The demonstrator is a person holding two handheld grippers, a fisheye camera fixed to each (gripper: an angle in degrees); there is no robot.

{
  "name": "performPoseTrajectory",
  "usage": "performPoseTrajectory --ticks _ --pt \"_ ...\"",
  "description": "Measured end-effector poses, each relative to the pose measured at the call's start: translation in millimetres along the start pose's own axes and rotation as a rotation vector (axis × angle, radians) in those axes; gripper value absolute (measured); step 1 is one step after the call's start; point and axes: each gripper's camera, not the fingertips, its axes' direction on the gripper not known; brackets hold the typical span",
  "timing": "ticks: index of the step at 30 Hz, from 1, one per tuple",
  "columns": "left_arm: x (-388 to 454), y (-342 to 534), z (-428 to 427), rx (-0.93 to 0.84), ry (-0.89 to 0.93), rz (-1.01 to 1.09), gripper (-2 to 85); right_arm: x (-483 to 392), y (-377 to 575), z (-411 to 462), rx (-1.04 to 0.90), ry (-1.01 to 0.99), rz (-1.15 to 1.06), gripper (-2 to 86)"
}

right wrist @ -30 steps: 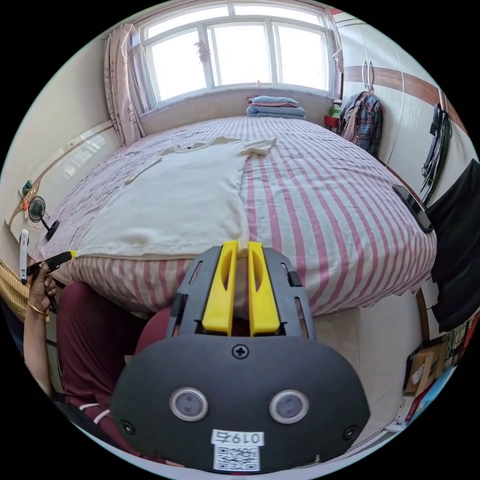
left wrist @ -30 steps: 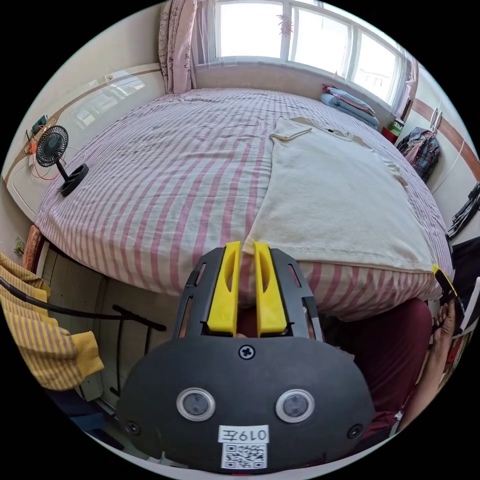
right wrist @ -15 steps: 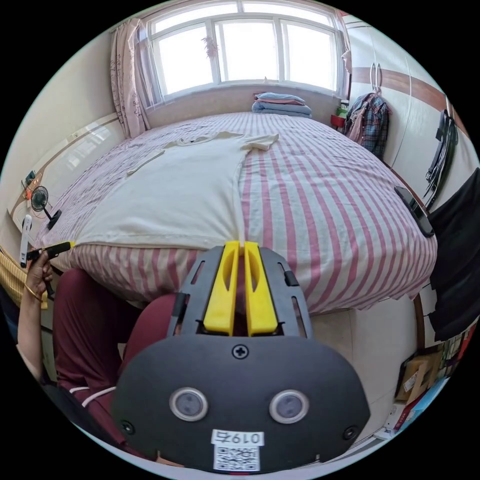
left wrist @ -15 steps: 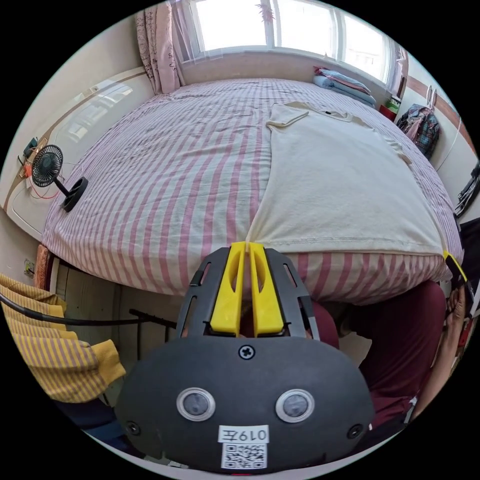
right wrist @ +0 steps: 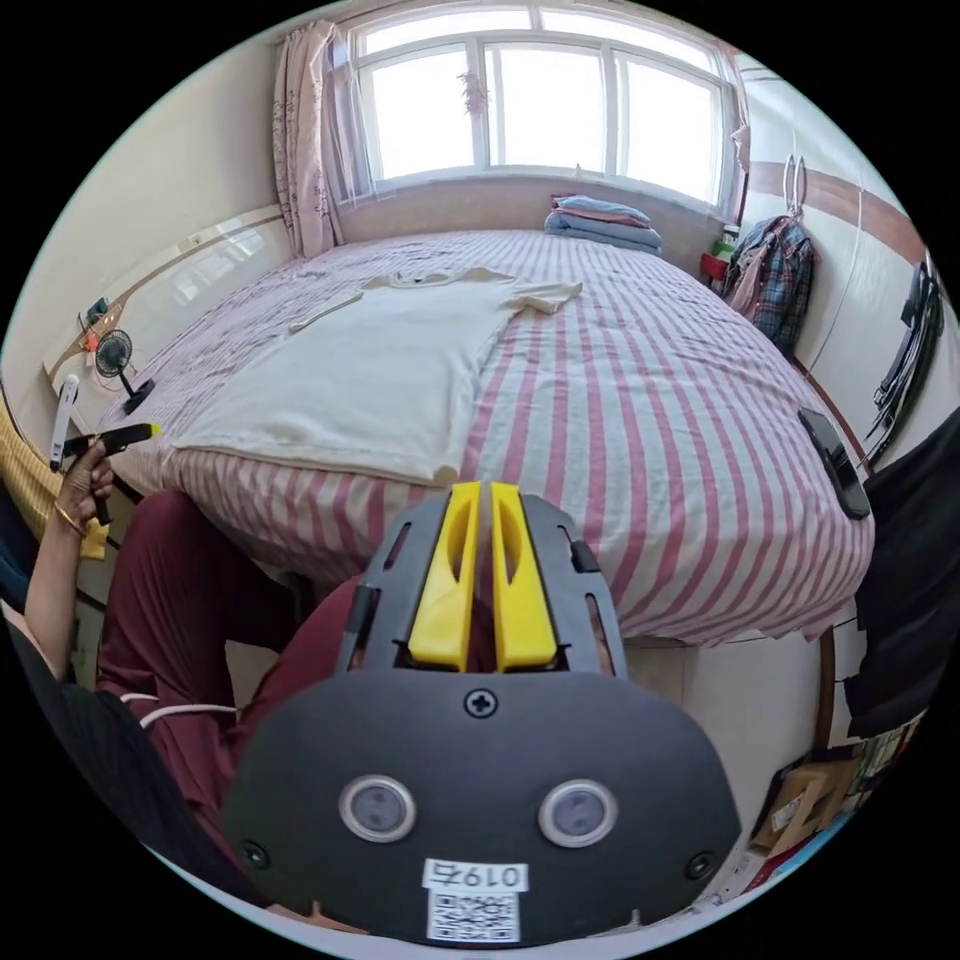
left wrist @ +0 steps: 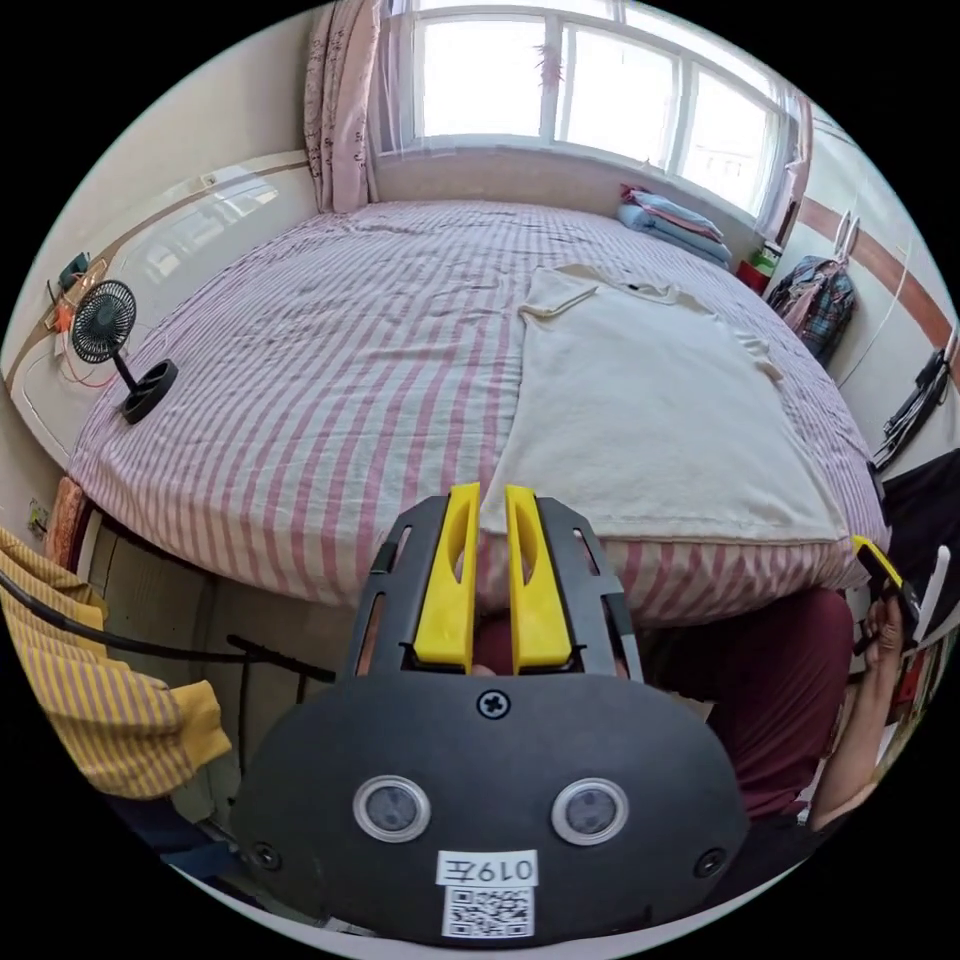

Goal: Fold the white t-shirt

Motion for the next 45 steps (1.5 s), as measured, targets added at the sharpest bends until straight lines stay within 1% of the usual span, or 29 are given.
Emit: performPoseTrajectory --ticks 3,5,6,8,9,12,14,16,18,20,21,23,24,25,26,27,28,30,32,35,37,39,41,42,45 --pt "59 -36 22 0.007 0.009 0.1 0.8 7 -16 2 0.107 -0.059 0.014 0.5" --pt "104 -60 51 -0.026 -0.024 0.168 0.8 10 -30 5 0.182 -0.072 0.006 0.9" --pt "113 -64 60 -0.045 -0.023 0.176 0.8 14 -41 8 0.227 -0.078 0.007 1.3" --pt "141 -79 101 -0.178 0.002 0.193 0.9 23 -60 17 0.252 -0.086 0.017 2.2" --pt "147 -82 107 -0.186 -0.001 0.19 0.9 31 -73 23 0.266 -0.079 0.032 3.1" --pt "177 -108 114 -0.119 0.01 0.184 1.1 58 -104 44 0.317 -0.047 0.078 5.7" --pt "211 -148 114 -0.031 0.068 0.205 1.1 73 -126 67 0.297 -0.009 0.092 6.8" --pt "250 -186 119 0.03 0.083 0.268 1.1 85 -154 104 0.28 0.092 0.07 7.8" --pt "297 -227 132 0.035 0.138 0.356 1.1 89 -173 137 0.245 0.143 0.012 7.4" --pt "368 -282 153 0.05 0.158 0.482 1.2 94 -189 169 0.235 0.124 -0.059 6.9" --pt "386 -296 159 0.054 0.152 0.511 1.3 101 -199 193 0.193 0.112 -0.095 6.7" --pt "458 -346 183 0.078 0.167 0.614 1.8 122 -213 225 0.141 0.05 -0.059 6.3" --pt "476 -358 190 0.077 0.186 0.632 2.0 144 -219 240 0.124 -0.069 0.017 6.1" --pt "509 -383 207 0.059 0.233 0.661 2.4 164 -220 255 0.129 -0.182 0.101 5.4" --pt "542 -405 224 0.029 0.267 0.689 3.1 171 -220 261 0.136 -0.218 0.133 5.1" --pt "559 -415 234 0.01 0.281 0.704 3.4 179 -219 275 0.127 -0.219 0.16 4.9" --pt "591 -435 253 -0.031 0.311 0.728 4.4 179 -220 289 0.092 -0.153 0.151 5.2" --pt "634 -463 283 -0.094 0.363 0.731 5.5 180 -224 304 0.081 -0.119 0.148 6.3" --pt "681 -500 319 -0.134 0.426 0.692 6.3 181 -231 315 0.091 -0.122 0.129 7.3" --pt "736 -543 367 -0.215 0.49 0.647 6.6 184 -238 343 0.045 -0.099 0.095 7.8" --pt "768 -563 391 -0.243 0.504 0.631 6.5 190 -247 356 0.031 -0.103 0.072 7.4" --pt "801 -578 413 -0.263 0.463 0.641 6.4 192 -252 363 0.043 -0.081 0.061 7.0" --pt "843 -592 438 -0.284 0.415 0.679 6.9 194 -259 375 0.022 -0.062 0.026 7.0" --pt "853 -595 443 -0.282 0.414 0.692 7.2 193 -265 382 0.012 -0.026 -0.031 7.3" --pt "899 -612 469 -0.32 0.457 0.748 9.6 191 -281 396 -0.005 0.134 -0.199 7.7"
